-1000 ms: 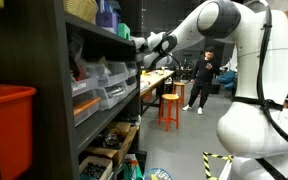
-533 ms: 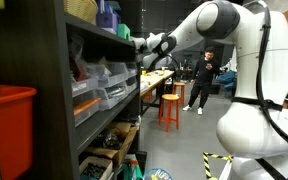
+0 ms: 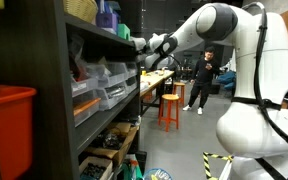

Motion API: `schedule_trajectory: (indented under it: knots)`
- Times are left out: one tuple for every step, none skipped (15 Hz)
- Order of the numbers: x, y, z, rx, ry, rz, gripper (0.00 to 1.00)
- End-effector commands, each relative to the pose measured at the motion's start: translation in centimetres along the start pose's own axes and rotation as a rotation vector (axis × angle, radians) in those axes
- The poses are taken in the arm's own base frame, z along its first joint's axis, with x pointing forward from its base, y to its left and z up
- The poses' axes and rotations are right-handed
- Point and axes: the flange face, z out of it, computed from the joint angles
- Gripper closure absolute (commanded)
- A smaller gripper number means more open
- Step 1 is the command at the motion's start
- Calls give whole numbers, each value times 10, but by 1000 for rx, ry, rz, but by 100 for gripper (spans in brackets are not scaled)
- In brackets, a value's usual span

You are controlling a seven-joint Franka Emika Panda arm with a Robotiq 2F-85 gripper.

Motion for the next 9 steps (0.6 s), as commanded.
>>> schedule_trajectory:
  knots:
    - [6, 1, 4, 1, 18, -15, 32]
    - [7, 0, 4, 3, 19, -15, 39]
    - [6, -1, 4, 4, 18, -15, 49]
    - [6, -1, 4, 3, 17, -13, 56]
    - [6, -1, 4, 3, 17, -13, 64]
    - [6, -1, 5, 4, 19, -11, 72]
    - [6, -1, 5, 5, 19, -8, 79]
    - [7, -1, 5, 4, 20, -1, 87]
    - [10, 3, 6, -3, 27, 20, 94]
